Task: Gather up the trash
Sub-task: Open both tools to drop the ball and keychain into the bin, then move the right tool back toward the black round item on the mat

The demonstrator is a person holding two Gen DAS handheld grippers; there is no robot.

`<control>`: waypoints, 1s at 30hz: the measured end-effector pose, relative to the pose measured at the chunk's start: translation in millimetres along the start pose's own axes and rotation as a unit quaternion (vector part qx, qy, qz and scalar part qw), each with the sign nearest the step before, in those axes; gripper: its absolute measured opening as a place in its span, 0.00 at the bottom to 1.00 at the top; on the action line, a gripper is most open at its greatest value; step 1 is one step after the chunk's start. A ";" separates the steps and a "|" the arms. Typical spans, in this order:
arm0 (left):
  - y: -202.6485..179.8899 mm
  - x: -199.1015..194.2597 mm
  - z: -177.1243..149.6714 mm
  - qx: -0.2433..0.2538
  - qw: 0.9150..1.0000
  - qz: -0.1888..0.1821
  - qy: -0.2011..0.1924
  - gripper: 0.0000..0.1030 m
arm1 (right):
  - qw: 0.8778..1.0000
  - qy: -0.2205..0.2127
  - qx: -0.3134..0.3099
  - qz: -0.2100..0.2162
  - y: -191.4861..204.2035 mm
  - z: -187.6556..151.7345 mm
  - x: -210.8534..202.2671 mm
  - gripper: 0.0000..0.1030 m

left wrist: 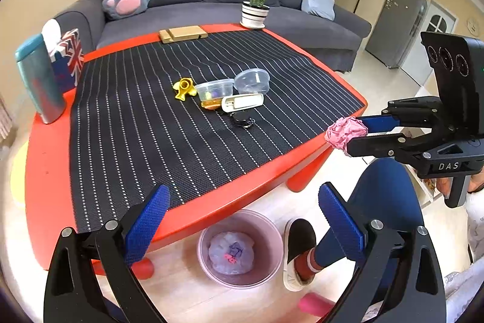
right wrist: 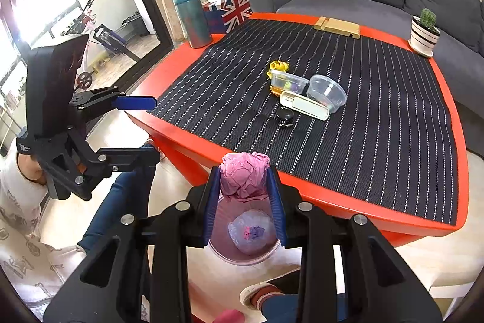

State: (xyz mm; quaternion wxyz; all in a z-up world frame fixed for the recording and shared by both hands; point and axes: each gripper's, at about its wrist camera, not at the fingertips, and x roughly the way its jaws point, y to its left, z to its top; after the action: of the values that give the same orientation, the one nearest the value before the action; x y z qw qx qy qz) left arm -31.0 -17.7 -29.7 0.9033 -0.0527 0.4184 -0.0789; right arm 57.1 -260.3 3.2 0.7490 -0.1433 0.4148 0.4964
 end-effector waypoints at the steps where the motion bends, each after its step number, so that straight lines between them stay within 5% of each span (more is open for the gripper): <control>1: 0.8 -1.1 0.1 -0.002 1.000 0.001 -0.001 0.92 | 1.000 0.000 -0.002 0.001 1.5 0.5 0.0 0.31; 17: 24.9 -16.4 -12.4 -0.041 0.999 0.012 -0.016 0.92 | 0.999 0.011 -0.027 0.034 28.9 1.5 14.0 0.34; 19: 26.6 -16.8 -13.3 -0.044 0.999 0.013 -0.017 0.92 | 0.999 0.011 -0.032 0.034 32.2 1.8 16.0 0.60; 20: 26.8 -16.7 -13.9 -0.044 0.999 0.013 -0.017 0.92 | 0.999 0.010 -0.032 0.032 32.5 2.1 16.4 0.85; 21: 26.9 -16.8 -14.3 -0.045 0.999 0.014 -0.018 0.92 | 0.999 0.004 -0.032 0.027 32.8 1.7 16.3 0.91; 30: 27.6 -14.9 -18.2 -0.049 0.999 0.011 -0.014 0.92 | 1.000 0.012 -0.017 0.006 24.8 -0.3 23.9 0.94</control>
State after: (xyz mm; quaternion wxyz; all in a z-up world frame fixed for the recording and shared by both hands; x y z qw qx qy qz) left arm -51.6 11.6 -34.7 0.9062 -0.0931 0.4096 -0.0480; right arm 39.4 -234.0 -10.3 0.7383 -0.1594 0.4162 0.5062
